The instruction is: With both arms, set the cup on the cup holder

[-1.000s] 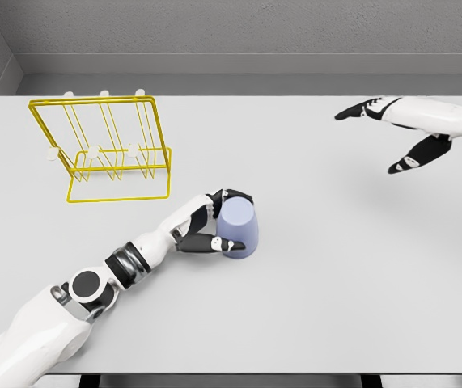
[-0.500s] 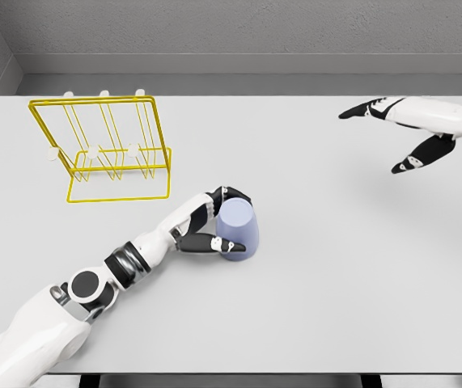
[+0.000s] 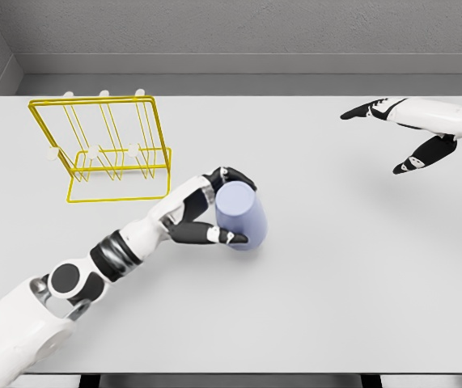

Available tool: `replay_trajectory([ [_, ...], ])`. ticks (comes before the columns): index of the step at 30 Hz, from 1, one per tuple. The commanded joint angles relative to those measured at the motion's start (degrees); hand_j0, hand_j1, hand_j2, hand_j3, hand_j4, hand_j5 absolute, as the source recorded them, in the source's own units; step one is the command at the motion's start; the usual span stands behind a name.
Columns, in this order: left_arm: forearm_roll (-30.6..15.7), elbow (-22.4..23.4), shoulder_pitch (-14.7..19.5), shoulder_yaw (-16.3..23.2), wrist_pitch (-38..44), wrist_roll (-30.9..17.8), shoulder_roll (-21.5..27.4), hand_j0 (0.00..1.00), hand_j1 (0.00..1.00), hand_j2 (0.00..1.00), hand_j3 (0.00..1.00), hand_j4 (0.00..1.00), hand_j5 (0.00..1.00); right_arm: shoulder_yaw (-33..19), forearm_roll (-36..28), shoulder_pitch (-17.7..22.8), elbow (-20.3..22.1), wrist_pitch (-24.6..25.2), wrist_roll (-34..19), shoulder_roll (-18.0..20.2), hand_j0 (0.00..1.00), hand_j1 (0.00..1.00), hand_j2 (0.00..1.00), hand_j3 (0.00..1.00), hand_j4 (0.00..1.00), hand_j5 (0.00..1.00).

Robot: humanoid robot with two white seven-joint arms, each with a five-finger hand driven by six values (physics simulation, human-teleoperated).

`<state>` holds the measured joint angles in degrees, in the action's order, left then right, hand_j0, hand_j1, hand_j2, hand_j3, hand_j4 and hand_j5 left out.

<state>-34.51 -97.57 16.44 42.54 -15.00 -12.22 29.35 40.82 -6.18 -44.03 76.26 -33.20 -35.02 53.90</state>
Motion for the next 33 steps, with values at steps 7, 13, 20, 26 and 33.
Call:
replay_trajectory([
  [7, -8.2, -3.4, 3.2, -2.5, -0.1, 0.0, 7.9, 0.38, 0.38, 0.38, 0.38, 0.38, 0.38, 0.0, -0.4, 0.1, 0.0, 0.2, 0.0, 0.2, 1.00, 1.00, 1.00, 1.00, 1.00, 1.00],
  [13, -12.9, -3.4, 7.2, -2.5, 0.0, 0.0, 11.0, 0.38, 0.38, 0.38, 0.38, 0.38, 0.38, -0.1, -0.4, 0.1, 0.0, 0.2, 0.0, 0.2, 1.00, 1.00, 1.00, 1.00, 1.00, 1.00],
  [20, -17.2, -3.3, 11.2, -3.3, 0.3, 0.0, 14.9, 0.38, 0.38, 0.38, 0.38, 0.38, 0.38, -0.1, -0.4, 0.1, 0.0, 0.2, 0.0, 0.2, 1.00, 1.00, 1.00, 1.00, 1.00, 1.00],
  [26, -17.7, -2.6, 12.7, -5.4, 1.1, 0.0, 16.4, 0.38, 0.38, 0.38, 0.38, 0.38, 0.38, -0.1, -0.4, 0.1, 0.0, 0.2, 0.0, 0.2, 1.00, 1.00, 1.00, 1.00, 1.00, 1.00],
  [33, -17.5, 2.4, 12.8, -7.3, 1.2, -0.3, 16.8, 0.38, 0.38, 0.38, 0.38, 0.38, 0.38, -0.1, -0.4, 0.2, 0.0, 0.2, 0.0, 0.2, 1.00, 1.00, 1.00, 1.00, 1.00, 1.00],
])
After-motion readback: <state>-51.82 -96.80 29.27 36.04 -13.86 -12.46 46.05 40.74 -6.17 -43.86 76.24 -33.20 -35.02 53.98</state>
